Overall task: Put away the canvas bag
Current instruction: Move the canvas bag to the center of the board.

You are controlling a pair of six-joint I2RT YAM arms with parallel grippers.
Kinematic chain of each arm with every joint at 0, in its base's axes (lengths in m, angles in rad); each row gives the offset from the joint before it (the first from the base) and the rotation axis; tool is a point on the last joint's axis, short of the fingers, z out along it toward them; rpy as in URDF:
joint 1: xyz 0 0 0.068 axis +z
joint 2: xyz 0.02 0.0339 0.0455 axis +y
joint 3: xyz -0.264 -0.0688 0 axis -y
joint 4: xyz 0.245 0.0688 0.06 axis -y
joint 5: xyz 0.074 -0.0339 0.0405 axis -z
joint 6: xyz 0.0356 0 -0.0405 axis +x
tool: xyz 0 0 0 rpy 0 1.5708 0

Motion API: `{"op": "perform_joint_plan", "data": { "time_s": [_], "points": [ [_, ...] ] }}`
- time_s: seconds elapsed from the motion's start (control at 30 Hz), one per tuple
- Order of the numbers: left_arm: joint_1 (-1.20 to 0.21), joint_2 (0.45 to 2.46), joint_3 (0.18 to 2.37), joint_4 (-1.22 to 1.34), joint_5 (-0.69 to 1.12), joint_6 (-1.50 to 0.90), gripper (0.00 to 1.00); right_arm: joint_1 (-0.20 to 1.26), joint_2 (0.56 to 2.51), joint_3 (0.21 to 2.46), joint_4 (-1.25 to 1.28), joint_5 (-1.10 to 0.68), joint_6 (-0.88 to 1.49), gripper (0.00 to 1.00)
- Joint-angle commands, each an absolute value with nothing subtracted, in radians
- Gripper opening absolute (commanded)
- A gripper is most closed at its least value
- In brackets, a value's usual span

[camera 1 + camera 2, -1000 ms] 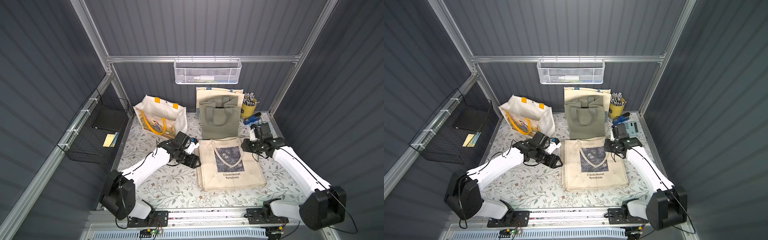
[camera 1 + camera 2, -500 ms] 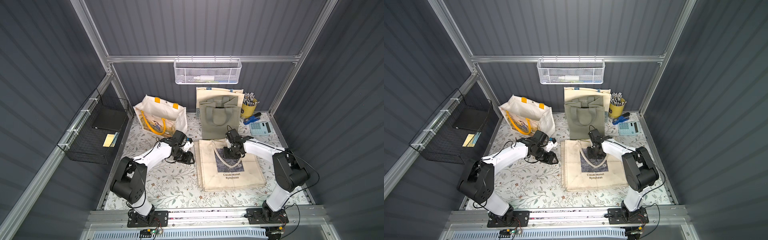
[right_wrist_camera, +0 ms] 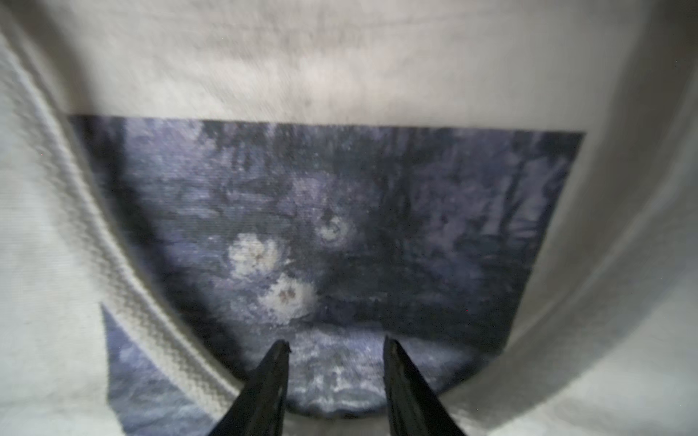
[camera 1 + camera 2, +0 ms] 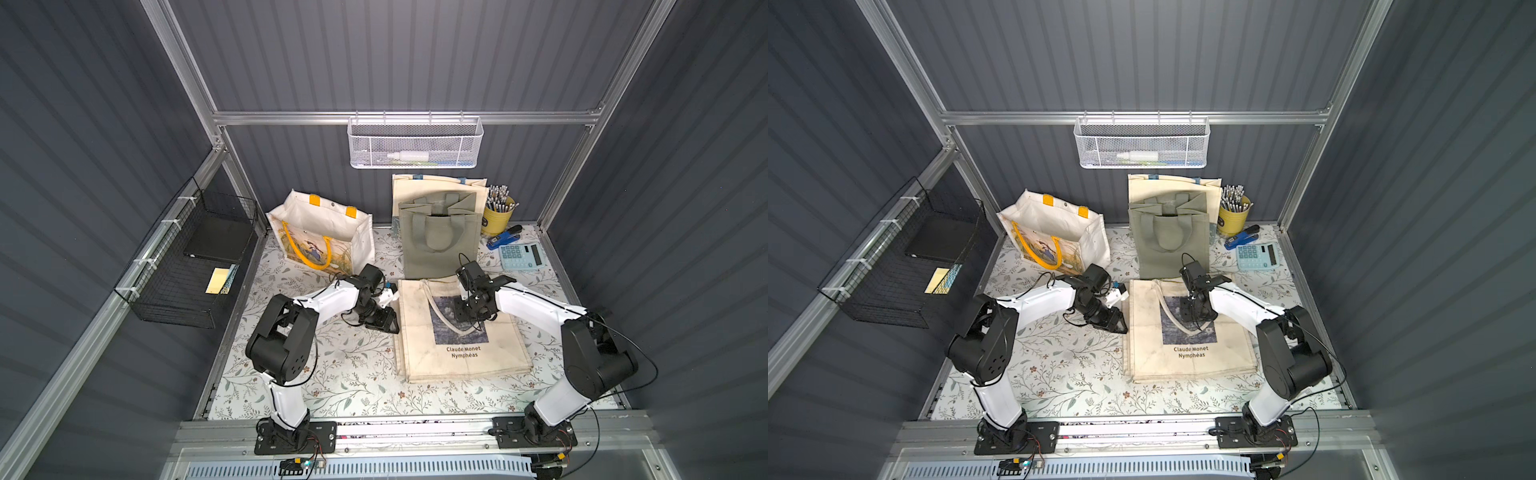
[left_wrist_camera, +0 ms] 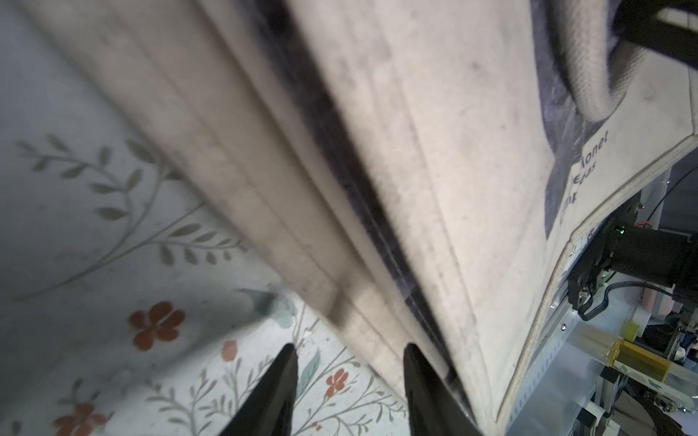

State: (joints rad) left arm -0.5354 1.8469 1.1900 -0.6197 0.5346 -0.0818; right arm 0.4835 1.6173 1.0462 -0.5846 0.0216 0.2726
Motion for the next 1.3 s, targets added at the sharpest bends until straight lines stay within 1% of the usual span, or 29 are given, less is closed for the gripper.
{"op": "perform_joint_plan", "data": {
  "time_s": [0.0, 0.27, 0.5, 0.7, 0.97, 1.1, 1.27],
  "points": [
    [-0.589, 1.886, 1.229, -0.643, 0.552, -0.052, 0.47, 0.486, 1.601, 1.094, -0.605, 0.051, 0.291, 0.44],
    [-0.644, 1.97, 1.341, -0.668, 0.511, -0.049, 0.49, 0.482, 1.583, 1.102, -0.629, 0.099, 0.295, 0.45],
    [-0.701, 2.06, 1.482, -0.71, 0.432, 0.009, 0.49, 0.452, 1.546, 1.038, -0.593, 0.079, 0.317, 0.46],
    [-0.762, 2.115, 1.573, -0.754, 0.396, 0.055, 0.49, 0.343, 1.555, 0.966, -0.573, 0.016, 0.363, 0.46],
    [-0.805, 2.186, 1.706, -0.733, 0.397, 0.01, 0.49, 0.195, 1.483, 0.968, -0.591, 0.029, 0.388, 0.46],
    [-0.809, 2.257, 1.813, -0.726, 0.424, -0.023, 0.49, 0.17, 1.431, 0.968, -0.576, 0.042, 0.379, 0.46],
    [-0.843, 2.342, 1.94, -0.727, 0.446, -0.045, 0.49, 0.148, 1.415, 0.974, -0.604, 0.068, 0.362, 0.46]
  ]
}}
